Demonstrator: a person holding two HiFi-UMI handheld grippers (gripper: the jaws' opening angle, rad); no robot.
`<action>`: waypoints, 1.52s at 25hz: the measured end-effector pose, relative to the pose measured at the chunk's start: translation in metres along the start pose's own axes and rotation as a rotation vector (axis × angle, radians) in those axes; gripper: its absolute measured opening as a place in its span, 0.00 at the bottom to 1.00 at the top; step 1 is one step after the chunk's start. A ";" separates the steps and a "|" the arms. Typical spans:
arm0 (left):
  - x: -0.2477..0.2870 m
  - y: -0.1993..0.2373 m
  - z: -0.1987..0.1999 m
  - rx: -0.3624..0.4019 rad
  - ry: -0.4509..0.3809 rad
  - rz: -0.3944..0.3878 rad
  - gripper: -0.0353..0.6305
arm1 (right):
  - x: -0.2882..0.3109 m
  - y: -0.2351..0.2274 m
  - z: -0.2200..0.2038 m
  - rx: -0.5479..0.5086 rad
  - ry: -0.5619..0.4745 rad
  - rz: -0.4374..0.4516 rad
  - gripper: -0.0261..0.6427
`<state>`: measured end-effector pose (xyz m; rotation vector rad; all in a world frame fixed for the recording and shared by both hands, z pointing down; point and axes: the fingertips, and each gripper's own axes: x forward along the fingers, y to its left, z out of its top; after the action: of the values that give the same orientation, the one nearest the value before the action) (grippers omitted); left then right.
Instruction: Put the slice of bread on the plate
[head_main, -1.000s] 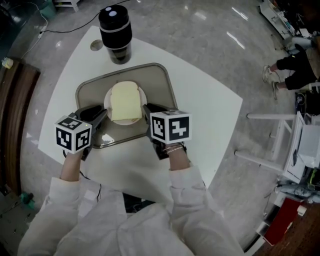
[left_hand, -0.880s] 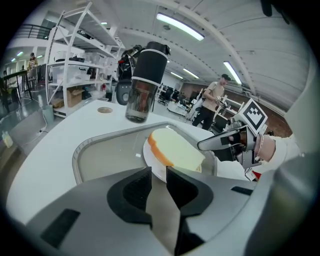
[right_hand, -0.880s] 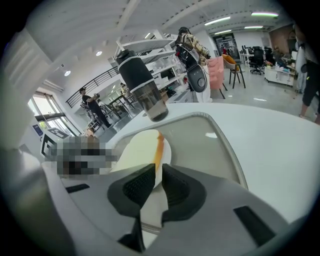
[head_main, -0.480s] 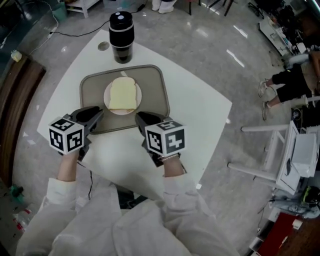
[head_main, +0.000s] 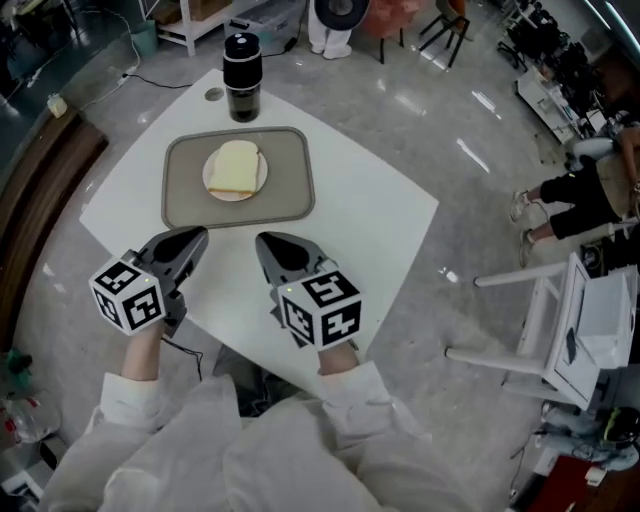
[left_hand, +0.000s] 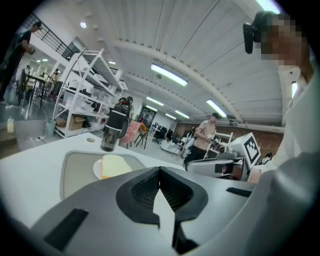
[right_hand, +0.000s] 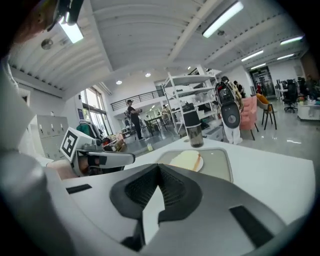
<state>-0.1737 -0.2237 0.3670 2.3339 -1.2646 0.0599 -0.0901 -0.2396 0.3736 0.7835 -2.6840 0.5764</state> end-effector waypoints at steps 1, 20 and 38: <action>-0.006 -0.016 0.000 -0.018 -0.032 -0.025 0.07 | -0.013 0.007 0.004 -0.014 -0.030 -0.001 0.06; -0.076 -0.201 -0.088 -0.079 -0.121 -0.071 0.07 | -0.184 0.091 -0.054 -0.098 -0.221 -0.025 0.06; -0.104 -0.231 -0.122 -0.113 -0.012 -0.136 0.07 | -0.192 0.131 -0.095 -0.059 -0.139 -0.040 0.06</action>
<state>-0.0265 0.0155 0.3576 2.3186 -1.0831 -0.0679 0.0063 -0.0096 0.3463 0.8890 -2.7892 0.4463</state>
